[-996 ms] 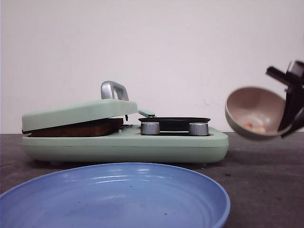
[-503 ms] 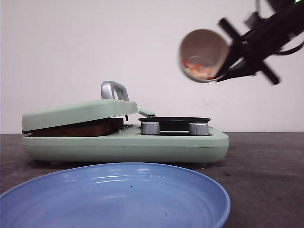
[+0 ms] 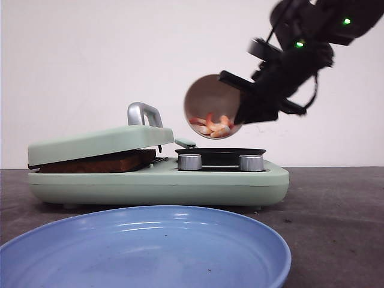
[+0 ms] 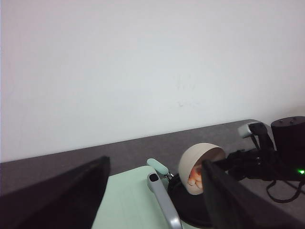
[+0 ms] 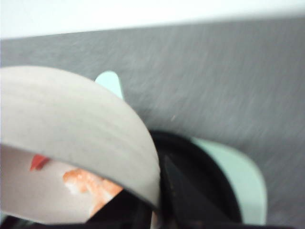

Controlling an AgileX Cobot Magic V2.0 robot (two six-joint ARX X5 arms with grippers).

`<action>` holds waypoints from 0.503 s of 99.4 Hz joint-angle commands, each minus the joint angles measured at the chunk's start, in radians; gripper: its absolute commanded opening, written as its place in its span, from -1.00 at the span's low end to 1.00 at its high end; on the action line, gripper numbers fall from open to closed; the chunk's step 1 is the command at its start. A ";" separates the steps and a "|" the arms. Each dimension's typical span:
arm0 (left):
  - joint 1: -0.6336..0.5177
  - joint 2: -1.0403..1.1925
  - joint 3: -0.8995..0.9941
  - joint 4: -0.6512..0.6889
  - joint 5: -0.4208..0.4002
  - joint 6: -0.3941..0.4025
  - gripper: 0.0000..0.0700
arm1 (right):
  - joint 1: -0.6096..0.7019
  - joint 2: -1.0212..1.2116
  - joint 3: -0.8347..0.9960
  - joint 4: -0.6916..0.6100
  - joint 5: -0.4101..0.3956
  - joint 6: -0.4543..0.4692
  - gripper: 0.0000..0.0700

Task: Make breakfast with bread and shrimp
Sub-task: 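Tilt the bowl over the frying pan to pour the shrimp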

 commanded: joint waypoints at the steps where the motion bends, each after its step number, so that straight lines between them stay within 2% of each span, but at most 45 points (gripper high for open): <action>1: -0.003 0.005 0.010 0.002 0.003 -0.013 0.00 | 0.035 -0.001 0.023 0.037 0.134 -0.233 -1.00; 9: -0.003 0.005 0.010 -0.011 0.003 -0.013 0.00 | 0.064 -0.001 0.023 0.062 0.270 -0.346 -1.00; 13: -0.003 0.005 0.010 -0.016 0.003 -0.012 0.00 | 0.075 -0.001 0.023 0.082 0.306 -0.393 -1.00; 22: -0.003 0.005 0.010 -0.018 0.003 -0.012 0.00 | 0.085 -0.001 0.023 0.129 0.317 -0.445 -1.00; 50: -0.003 0.005 0.010 -0.018 0.003 -0.012 0.00 | 0.085 -0.001 0.023 0.145 0.366 -0.451 -1.00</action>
